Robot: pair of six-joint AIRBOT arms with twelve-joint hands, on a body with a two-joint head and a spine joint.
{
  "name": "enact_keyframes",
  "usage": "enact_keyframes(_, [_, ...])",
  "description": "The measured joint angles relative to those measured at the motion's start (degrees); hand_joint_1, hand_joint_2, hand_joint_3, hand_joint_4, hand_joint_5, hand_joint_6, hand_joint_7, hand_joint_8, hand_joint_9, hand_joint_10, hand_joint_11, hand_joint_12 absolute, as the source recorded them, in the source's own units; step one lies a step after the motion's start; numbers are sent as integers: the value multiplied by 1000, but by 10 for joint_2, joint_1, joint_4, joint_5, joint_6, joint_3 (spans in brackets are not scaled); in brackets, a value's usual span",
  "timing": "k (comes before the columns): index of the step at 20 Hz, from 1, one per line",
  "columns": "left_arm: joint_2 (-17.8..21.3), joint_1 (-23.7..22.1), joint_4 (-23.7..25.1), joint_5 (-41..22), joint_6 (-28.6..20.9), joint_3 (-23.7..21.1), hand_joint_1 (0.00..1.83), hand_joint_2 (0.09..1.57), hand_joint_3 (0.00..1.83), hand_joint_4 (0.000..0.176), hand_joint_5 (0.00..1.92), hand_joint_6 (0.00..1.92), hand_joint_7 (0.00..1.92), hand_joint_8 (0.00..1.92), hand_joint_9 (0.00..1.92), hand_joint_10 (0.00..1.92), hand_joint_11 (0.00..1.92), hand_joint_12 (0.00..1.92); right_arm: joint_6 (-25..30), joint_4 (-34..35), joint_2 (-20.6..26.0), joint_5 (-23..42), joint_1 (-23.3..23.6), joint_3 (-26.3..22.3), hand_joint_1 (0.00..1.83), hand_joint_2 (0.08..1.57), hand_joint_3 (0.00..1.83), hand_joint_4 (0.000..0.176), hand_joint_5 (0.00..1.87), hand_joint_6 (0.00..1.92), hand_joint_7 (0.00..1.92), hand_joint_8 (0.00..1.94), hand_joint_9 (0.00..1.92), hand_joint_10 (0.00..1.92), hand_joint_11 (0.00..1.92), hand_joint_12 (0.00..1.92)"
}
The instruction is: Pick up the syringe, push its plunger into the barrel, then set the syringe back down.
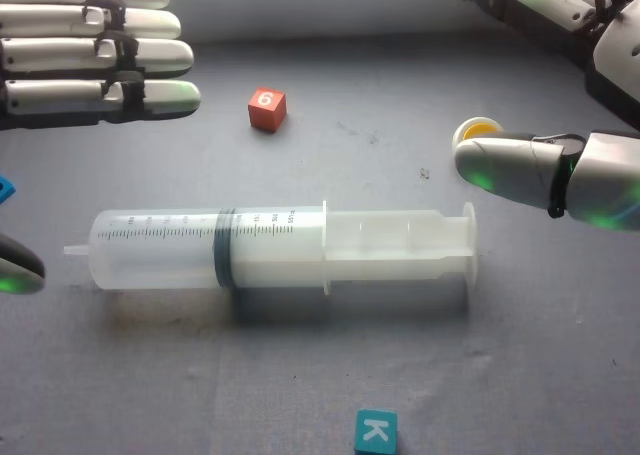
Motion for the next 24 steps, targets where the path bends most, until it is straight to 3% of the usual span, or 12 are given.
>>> enact_keyframes(3, [-1, 8, -6, -10, -17, -4, 10, 1005, 0, 0, 0, 0, 0, 0, 0, 0, 0, 0, 23, -2, 0, 2, 0, 0, 0, 1156, 6, 0, 0, 0, 0, 0, 0, 0, 0, 0])
enact_keyframes(4, [-1, 8, 4, -2, -64, -4, 137, 978, 0, 0, 0, 0, 0, 0, 0, 0, 0, 0, 49, -2, 0, 19, -7, 0, 0, 1155, 5, 0, 0, 0, 0, 0, 0, 0, 0, 0])
enact_keyframes(6, [1, 8, 44, 1, -78, -4, 655, 930, 0, 0, 0, 0, 0, 0, 0, 0, 0, 0, 127, 6, 0, 64, -17, -1, 0, 1163, 8, 0, 0, 0, 0, 0, 0, 0, 0, 0])
enact_keyframes(7, [1, 8, 64, 1, -78, -5, 800, 946, 0, 0, 0, 0, 0, 0, 0, 0, 0, 0, 156, 8, 1, 83, -21, -1, 0, 1166, 9, 0, 0, 0, 0, 0, 0, 0, 0, 0])
enact_keyframes(9, [3, 8, 80, 10, -80, -17, 929, 970, 0, 0, 0, 0, 0, 0, 0, 0, 0, 0, 210, 18, 4, 125, -27, -1, 0, 1173, 11, 0, 1, 0, 0, 0, 0, 0, 0, 0])
enact_keyframes(12, [5, -5, 61, 38, -92, -28, 960, 960, 0, 0, 0, 0, 0, 0, 0, 0, 0, 0, 242, 37, 4, 127, -31, -1, 0, 1185, 14, 0, 2, 1, 0, 0, 0, 0, 0, 0])
enact_keyframes(14, [9, -10, 63, 77, -102, -36, 975, 972, 2, 0, 0, 0, 0, 0, 0, 0, 0, 0, 244, 40, 4, 123, -31, -1, 0, 1177, 9, 0, 0, 0, 0, 0, 0, 0, 0, 0])
enact_keyframes(18, [13, -15, 15, 157, -104, -52, 902, 988, 6, 0, 0, 0, 0, 0, 0, 0, 54, 29, 240, 34, 3, 108, -31, -1, 0, 1188, 3, 0, 62, 0, 25, 0, 0, 0, 0, 0])
enact_keyframes(19, [14, -16, 3, 182, -106, -59, 909, 997, 9, 0, 0, 0, 0, 0, 0, 0, 50, 33, 223, 34, 3, 99, -31, -1, 0, 1186, 2, 0, 55, 0, 16, 0, 0, 0, 0, 0])
enact_keyframes(20, [15, -16, -6, 205, -106, -66, 931, 989, 0, 0, 0, 0, 0, 0, 0, 0, 9, 220, 212, 35, 3, 90, -31, -1, 0, 1185, 2, 0, 60, 2, 18, 1, 0, 0, 0, 0])
enact_keyframes(22, [27, -10, -64, 274, -106, -97, 900, 986, 0, 0, 0, 0, 0, 0, 0, 0, 0, 378, 177, 37, 3, 71, -24, -1, 0, 1189, 3, 0, 56, 1, 5, 0, 0, 0, 0, 0])
enact_keyframes(24, [40, -7, -114, 347, -106, -122, 883, 979, 0, 0, 0, 0, 0, 0, 0, 0, 0, 323, 114, 32, 3, 56, -14, -1, 0, 1186, 1, 0, 50, 0, 4, 1, 0, 0, 0, 0])
